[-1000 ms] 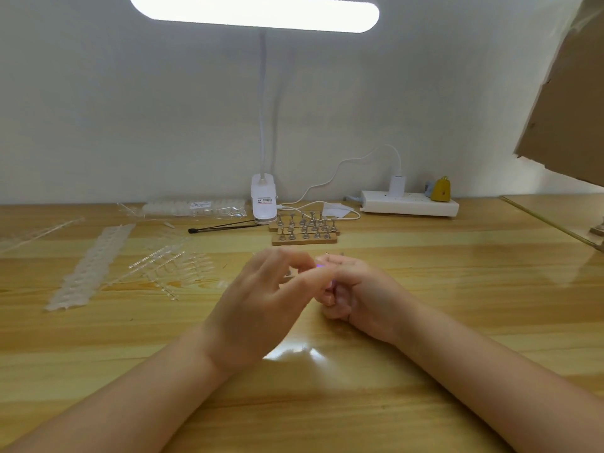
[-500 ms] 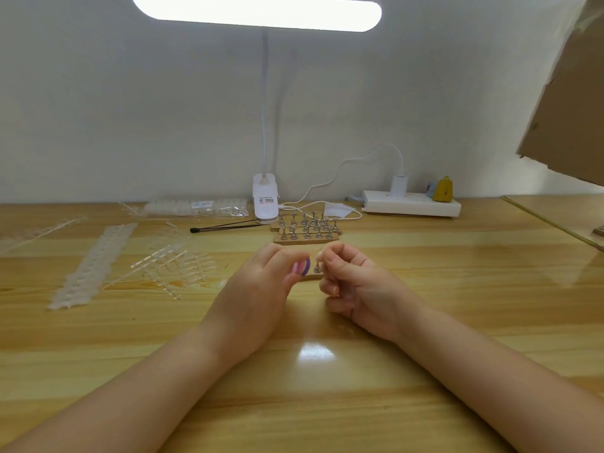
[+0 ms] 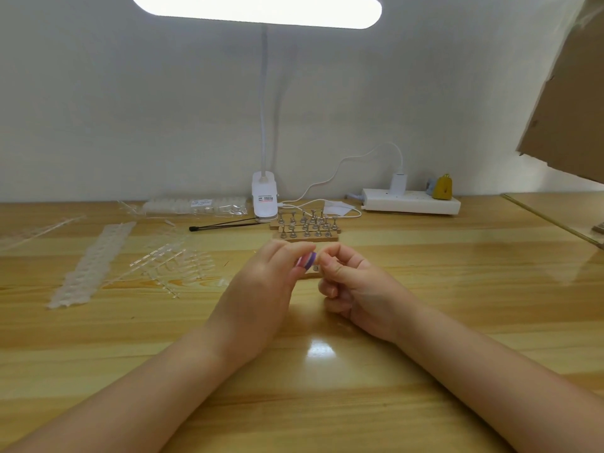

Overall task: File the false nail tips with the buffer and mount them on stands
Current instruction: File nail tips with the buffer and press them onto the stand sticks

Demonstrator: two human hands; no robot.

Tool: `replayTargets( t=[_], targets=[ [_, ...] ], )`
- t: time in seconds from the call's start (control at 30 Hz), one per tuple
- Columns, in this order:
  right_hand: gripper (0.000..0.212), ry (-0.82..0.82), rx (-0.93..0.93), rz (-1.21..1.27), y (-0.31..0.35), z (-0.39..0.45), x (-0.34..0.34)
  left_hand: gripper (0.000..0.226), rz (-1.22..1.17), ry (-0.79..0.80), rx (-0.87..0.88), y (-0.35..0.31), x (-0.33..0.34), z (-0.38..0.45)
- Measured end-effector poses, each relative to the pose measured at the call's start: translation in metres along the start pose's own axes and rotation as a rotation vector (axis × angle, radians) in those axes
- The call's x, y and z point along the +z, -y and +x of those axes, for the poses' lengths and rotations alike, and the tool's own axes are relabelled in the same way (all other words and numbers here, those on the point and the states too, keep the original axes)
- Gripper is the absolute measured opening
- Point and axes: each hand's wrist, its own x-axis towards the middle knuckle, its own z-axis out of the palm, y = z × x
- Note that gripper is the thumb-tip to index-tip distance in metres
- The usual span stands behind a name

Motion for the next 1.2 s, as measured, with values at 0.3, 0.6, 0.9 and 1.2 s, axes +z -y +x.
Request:
replayTargets(
  t=[0.3,0.6,0.9,1.2],
  targets=[
    [0.007,-0.033,-0.001,0.011,0.0010,-0.0002,0.0010,0.028,-0.017,-0.007,-0.003,-0.0004,0.0003,-0.0009],
    [0.009,-0.030,-0.013,0.018,0.0014,-0.0002,0.0016,0.027,0.034,-0.017,-0.023,0.0008,0.0015,-0.0017],
    [0.010,-0.043,0.012,0.023,0.0014,0.0006,0.0007,0.024,0.071,-0.022,-0.045,0.0012,0.0029,-0.0017],
    [0.008,-0.051,0.001,0.054,0.0020,0.0016,-0.0016,0.025,0.079,-0.110,0.099,0.0005,0.0023,-0.0015]
  ],
)
